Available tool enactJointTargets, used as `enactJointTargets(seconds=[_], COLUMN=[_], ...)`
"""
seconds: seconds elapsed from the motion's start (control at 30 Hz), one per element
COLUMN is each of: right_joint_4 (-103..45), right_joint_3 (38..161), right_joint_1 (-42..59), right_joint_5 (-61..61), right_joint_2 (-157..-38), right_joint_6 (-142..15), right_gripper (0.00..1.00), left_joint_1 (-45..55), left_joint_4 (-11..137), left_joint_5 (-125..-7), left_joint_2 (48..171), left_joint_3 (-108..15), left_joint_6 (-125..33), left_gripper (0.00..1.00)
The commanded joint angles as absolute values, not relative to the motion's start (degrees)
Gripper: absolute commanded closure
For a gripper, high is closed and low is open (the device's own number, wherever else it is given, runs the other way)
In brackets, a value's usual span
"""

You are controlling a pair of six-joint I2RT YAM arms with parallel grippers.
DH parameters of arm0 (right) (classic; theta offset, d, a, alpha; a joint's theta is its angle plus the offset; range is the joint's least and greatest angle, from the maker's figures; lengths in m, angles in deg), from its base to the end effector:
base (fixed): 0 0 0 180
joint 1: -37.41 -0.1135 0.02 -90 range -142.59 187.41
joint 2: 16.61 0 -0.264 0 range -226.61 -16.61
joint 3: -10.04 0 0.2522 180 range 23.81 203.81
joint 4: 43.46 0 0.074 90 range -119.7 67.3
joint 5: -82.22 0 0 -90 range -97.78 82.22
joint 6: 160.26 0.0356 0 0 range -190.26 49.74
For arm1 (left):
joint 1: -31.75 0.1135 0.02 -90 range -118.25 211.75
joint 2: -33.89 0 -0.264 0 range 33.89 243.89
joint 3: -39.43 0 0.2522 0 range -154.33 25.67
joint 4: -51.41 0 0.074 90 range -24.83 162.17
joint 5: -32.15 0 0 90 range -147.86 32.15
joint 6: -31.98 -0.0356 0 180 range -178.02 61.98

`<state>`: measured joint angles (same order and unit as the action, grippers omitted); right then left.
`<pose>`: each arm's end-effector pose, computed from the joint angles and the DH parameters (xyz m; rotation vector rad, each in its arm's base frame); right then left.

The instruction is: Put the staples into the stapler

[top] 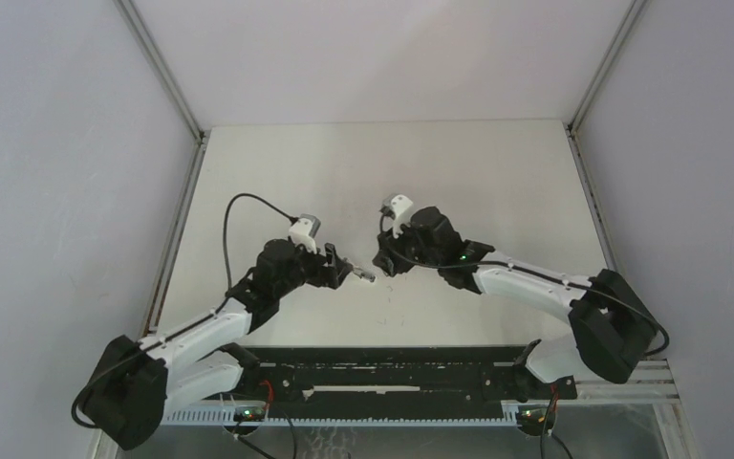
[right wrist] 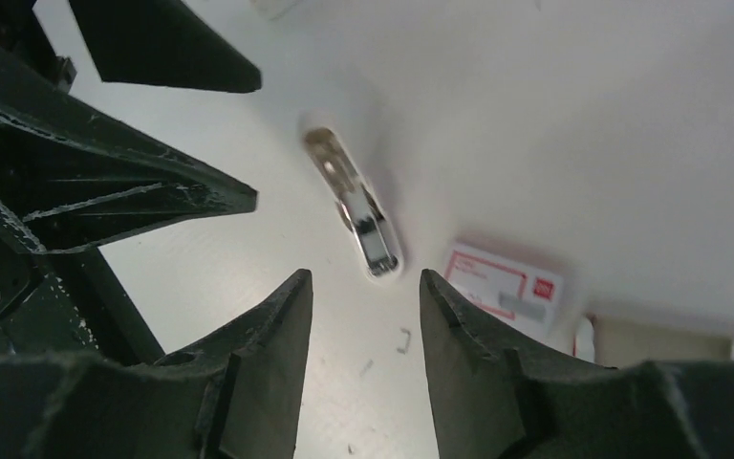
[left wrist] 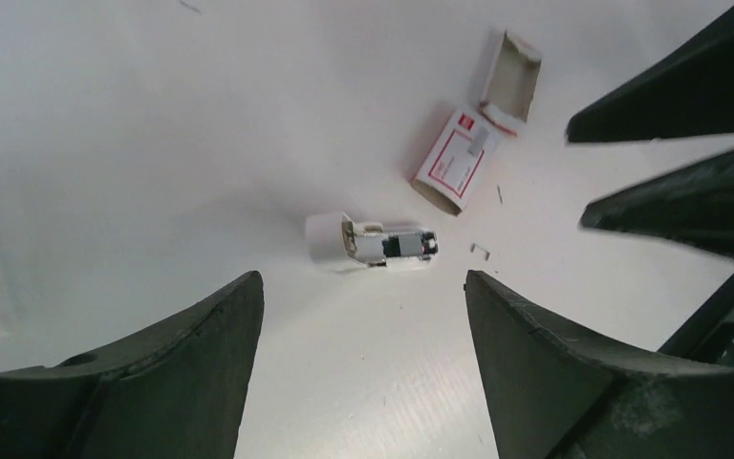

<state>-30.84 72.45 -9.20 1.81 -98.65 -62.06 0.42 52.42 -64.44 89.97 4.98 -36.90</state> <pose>0.2109 0.2317 0.2320 -0.8251 2.0573 0.7269 0.1756 -0.1117 0.1975 0.2583 2.0159 -0.7029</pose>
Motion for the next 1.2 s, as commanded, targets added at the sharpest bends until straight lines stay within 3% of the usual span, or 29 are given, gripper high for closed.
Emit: enactJointTargets(seconds=[0.0, 0.33, 0.8, 1.17], right_joint_4=[-32.5, -40.6, -49.6, -50.4], right_joint_3=[66.4, 58.5, 61.7, 65.0], right_joint_1=[-5.6, -4.2, -4.3, -4.9], right_joint_5=[3.0, 5.9, 9.2, 9.7], right_joint_2=[-93.9, -95.6, -107.8, -113.9], right_joint_6=[-51.4, -38.6, -29.2, -28.8], right_gripper=[0.55, 0.59, 0.65, 0.61], left_joint_1=[-1.1, -3.6, -3.8, -4.5], left_joint_4=[48.2, 48.3, 50.4, 49.1], left_joint_5=[-66.9, -64.2, -61.1, -63.6], left_joint_2=[95.1, 102.5, 104.4, 105.8], left_joint_3=[2.0, -1.5, -3.8, -4.5], left_joint_6=[-35.1, -36.1, -39.7, -41.5], left_gripper=[0.19, 0.20, 0.19, 0.20])
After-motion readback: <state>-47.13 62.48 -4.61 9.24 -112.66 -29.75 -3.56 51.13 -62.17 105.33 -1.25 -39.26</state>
